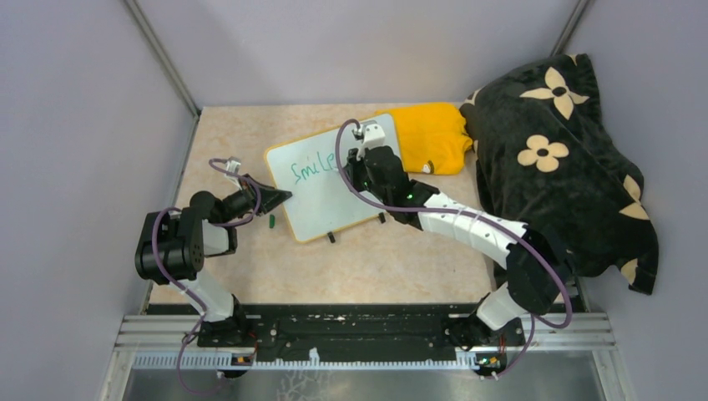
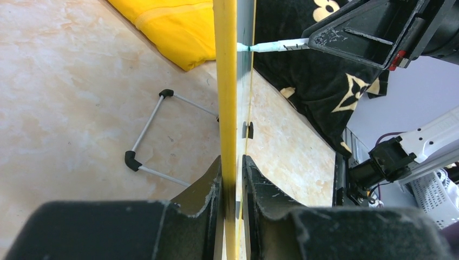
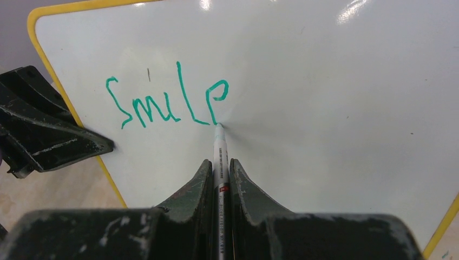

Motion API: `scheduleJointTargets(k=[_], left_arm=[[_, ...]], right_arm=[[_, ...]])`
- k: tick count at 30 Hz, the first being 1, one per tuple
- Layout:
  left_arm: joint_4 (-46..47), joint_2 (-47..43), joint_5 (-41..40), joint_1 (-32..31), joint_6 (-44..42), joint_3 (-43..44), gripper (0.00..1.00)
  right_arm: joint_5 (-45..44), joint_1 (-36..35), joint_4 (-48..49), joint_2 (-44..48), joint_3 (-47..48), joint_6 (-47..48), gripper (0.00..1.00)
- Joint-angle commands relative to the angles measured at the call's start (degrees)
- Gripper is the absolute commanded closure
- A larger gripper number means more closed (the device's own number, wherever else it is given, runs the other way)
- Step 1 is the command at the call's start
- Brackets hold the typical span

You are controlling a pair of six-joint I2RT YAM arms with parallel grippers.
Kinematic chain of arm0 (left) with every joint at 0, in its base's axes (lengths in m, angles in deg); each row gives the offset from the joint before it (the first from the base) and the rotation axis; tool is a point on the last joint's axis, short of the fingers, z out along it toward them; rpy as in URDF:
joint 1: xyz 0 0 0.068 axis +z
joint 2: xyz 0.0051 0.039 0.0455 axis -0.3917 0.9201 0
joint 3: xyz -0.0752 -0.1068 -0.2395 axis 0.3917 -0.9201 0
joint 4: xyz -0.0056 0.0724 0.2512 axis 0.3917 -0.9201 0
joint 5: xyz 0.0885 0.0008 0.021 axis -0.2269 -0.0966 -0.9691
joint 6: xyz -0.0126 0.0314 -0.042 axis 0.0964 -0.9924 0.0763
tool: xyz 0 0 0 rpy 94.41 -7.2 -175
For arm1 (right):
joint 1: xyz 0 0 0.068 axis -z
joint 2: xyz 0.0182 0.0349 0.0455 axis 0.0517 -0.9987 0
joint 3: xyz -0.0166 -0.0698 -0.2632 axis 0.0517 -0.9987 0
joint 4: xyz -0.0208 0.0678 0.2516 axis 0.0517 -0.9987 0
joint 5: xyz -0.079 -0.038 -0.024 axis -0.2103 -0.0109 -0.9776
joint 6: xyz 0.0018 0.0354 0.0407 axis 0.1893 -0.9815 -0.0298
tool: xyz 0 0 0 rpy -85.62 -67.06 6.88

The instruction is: Write a sentence on the whiteboard

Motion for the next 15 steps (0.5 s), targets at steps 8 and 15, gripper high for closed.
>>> scheduleJointTargets(k=[8, 15], left_arm=[[1.2, -1.3, 1.0, -0.4, -1.6, 1.0, 0.78], [1.1, -1.3, 1.0, -0.4, -1.8, 1.0, 0.78]], right_arm=[[-5.6, 2.0, 0.8, 3.7, -1.0, -0.6, 1.0], [-4.0, 2.0, 2.1, 6.0, -2.1, -0.3, 1.0]])
